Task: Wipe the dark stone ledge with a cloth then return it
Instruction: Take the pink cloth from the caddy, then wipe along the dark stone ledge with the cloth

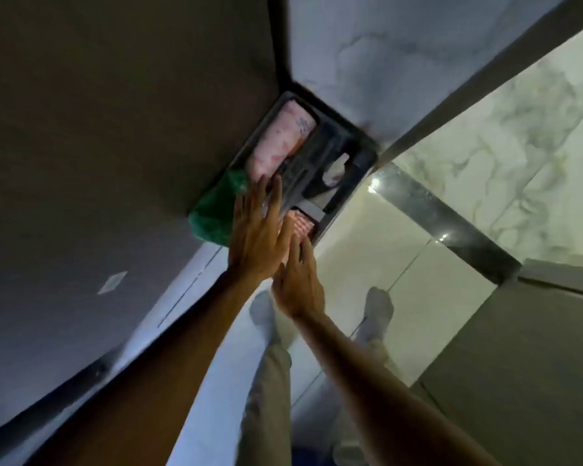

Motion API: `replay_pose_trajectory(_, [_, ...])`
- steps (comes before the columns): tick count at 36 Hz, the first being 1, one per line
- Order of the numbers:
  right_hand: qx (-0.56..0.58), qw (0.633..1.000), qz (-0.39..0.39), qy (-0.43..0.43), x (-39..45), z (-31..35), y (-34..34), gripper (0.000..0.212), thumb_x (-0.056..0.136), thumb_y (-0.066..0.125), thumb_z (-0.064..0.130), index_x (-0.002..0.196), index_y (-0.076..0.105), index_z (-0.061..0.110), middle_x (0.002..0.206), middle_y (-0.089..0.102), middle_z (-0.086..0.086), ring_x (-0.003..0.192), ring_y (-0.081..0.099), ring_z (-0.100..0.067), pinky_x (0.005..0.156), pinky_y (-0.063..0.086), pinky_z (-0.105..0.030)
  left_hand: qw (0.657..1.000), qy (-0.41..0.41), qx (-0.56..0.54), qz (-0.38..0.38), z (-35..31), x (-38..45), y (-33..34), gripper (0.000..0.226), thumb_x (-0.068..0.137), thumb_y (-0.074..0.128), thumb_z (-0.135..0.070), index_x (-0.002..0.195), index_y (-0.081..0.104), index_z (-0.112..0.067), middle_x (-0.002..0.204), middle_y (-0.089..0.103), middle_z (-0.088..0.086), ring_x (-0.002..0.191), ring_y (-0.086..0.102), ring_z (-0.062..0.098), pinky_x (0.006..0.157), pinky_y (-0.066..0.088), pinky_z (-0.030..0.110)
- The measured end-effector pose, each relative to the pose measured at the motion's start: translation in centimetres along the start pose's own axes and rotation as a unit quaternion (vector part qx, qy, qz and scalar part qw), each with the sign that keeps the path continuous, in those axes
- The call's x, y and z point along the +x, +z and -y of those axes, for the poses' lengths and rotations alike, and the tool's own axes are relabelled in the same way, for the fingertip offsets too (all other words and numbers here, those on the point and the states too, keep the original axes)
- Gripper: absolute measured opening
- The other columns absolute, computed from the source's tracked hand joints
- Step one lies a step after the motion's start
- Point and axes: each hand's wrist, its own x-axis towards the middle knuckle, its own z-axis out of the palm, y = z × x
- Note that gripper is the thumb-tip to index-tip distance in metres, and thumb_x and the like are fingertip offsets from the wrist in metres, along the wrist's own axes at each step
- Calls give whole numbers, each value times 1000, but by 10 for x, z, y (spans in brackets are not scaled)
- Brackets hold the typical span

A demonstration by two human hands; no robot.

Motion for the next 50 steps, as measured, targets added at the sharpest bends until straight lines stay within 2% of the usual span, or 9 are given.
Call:
replay_pose_trajectory(4, [67, 996, -29, 55, 62, -1, 49, 82, 112, 57, 47, 177, 11, 25, 185, 16, -5, 171, 21, -34, 122, 52, -57, 998, 67, 14, -14, 28, 44, 48, 74, 111, 27, -52, 173, 22, -12, 181, 19, 16, 169, 16, 36, 138, 15, 55])
replay_pose_trajectory(8, [156, 970, -65, 176, 116, -11, 82, 97, 110, 55, 54, 177, -6, 20, 186, -1, -17, 171, 20, -44, 131, 39, -66, 978, 168, 122, -19, 45, 86, 91, 74, 113, 21, -56, 174, 18, -14, 182, 15, 17, 169, 12, 37, 139, 7, 57])
replay_pose_trajectory(18, [239, 922, -179, 248, 157, -17, 119, 85, 110, 59, 48, 174, 16, 12, 178, 24, -23, 142, 58, -48, 115, 56, -61, 950, 191, 183, -167, 60, 99, 134, 61, 115, 41, -51, 161, 52, -13, 165, 52, 20, 153, 50, 39, 128, 32, 55])
replay_pose_trajectory(25, [87, 981, -143, 96, 103, -5, 59, 65, 112, 59, 40, 167, 37, 15, 163, 51, -14, 141, 55, -31, 109, 58, -43, 965, 205, 150, -59, 50, 96, 93, 72, 116, 31, -50, 172, 21, -7, 180, 20, 20, 168, 18, 39, 136, 3, 59])
replay_pose_trajectory(30, [180, 969, -171, 13, 48, -9, -11, 66, 114, 64, 26, 172, 35, 16, 177, 42, -7, 161, 46, -23, 134, 41, -39, 985, 126, 51, -108, 20, 64, 48, 67, 116, 38, -41, 171, 25, -4, 179, 27, 19, 167, 23, 38, 137, 11, 52])
replay_pose_trajectory(35, [283, 930, -235, -4, 14, -43, -85, 50, 117, 53, 13, 165, 45, 6, 169, 53, -15, 156, 52, -26, 132, 42, -40, 983, 133, 75, -104, -27, 27, 24, 61, 114, 43, -32, 167, 35, -1, 174, 37, 20, 164, 32, 35, 136, 24, 55])
replay_pose_trajectory(40, [321, 904, -283, -12, 2, -106, -166, 49, 115, 57, 18, 163, 49, 8, 157, 63, -16, 140, 61, -15, 120, 44, -7, 965, 199, 159, -58, -107, 0, 41, 58, 116, 37, -30, 164, 41, 2, 171, 41, 22, 160, 39, 40, 127, 40, 62])
replay_pose_trajectory(44, [340, 894, -292, 7, -1, -165, -219, 52, 115, 56, 19, 165, 46, 8, 160, 62, -17, 145, 64, -30, 125, 53, -45, 959, 240, 152, -22, -177, -14, 80, 57, 111, 51, -27, 159, 49, 3, 166, 48, 25, 155, 46, 43, 122, 47, 64])
replay_pose_trajectory(50, [313, 902, -295, 36, 12, -253, -261, 54, 116, 58, 19, 167, 43, 13, 171, 51, -12, 156, 54, -29, 127, 42, -32, 949, 274, 142, 61, -247, -8, 147, 56, 110, 50, -32, 154, 57, 2, 158, 56, 28, 146, 55, 48, 116, 50, 68])
